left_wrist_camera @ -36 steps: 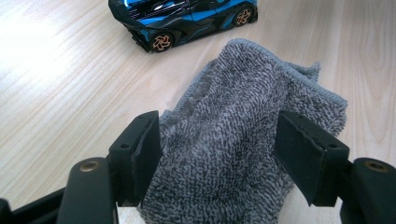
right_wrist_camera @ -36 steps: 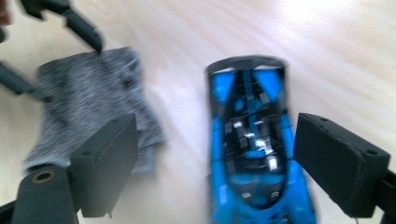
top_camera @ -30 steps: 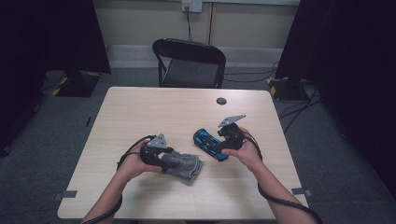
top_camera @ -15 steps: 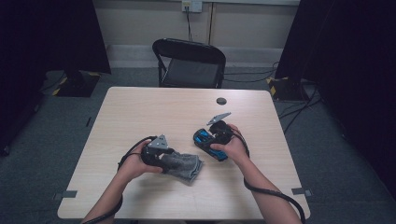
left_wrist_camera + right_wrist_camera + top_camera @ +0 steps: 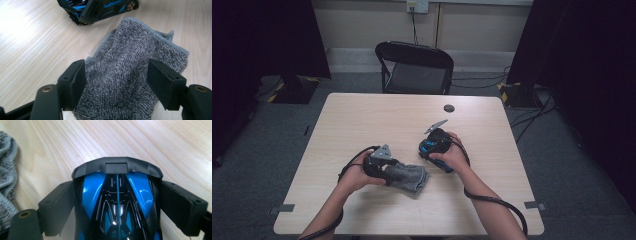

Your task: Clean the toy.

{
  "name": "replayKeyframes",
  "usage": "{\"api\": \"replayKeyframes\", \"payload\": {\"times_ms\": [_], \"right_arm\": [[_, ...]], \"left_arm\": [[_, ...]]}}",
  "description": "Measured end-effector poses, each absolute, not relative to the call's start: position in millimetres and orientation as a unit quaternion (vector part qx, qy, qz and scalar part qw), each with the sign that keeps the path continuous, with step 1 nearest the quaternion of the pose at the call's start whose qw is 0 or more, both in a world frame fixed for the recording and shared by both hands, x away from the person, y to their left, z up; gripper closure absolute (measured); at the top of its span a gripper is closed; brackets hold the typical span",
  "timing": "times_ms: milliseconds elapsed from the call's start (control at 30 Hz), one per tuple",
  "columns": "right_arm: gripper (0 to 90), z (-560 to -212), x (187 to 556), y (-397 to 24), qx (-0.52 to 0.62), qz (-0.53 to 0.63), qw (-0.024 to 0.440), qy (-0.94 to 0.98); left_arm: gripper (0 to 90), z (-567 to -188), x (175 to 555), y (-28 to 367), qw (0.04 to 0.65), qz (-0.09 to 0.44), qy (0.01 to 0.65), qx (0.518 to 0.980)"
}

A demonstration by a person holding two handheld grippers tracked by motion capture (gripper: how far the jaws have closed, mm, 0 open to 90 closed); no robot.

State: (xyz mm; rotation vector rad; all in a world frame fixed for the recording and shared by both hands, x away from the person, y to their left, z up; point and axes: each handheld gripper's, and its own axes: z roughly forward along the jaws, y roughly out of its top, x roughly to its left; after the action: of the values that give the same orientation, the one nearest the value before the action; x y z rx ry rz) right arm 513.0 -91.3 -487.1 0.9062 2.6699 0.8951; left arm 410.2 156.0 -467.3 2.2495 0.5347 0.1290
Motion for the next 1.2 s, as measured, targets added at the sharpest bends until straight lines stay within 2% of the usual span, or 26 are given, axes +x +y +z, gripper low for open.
{"api": "replayKeyframes", "payload": {"times_ms": [67, 233, 433, 1200], "right_arm": [[14.3, -490.1, 514.4, -90.6, 0.312, 0.300, 0.087, 0.897], [21.6, -490.9, 513.8, -89.8, 0.301, 0.300, 0.097, 0.900], [23.9, -490.5, 513.1, -89.6, 0.301, 0.300, 0.098, 0.900], [25.2, -490.2, 510.6, -88.5, 0.319, 0.301, 0.104, 0.893]], "left_arm": [[31.4, -467.0, 410.4, 156.5, 0.401, 0.051, 0.211, 0.890], [31.6, -466.6, 410.6, 157.8, 0.405, 0.051, 0.215, 0.887], [31.6, -466.5, 410.6, 157.7, 0.400, 0.054, 0.214, 0.889], [30.9, -462.8, 411.2, 159.3, 0.403, 0.060, 0.215, 0.887]]}}
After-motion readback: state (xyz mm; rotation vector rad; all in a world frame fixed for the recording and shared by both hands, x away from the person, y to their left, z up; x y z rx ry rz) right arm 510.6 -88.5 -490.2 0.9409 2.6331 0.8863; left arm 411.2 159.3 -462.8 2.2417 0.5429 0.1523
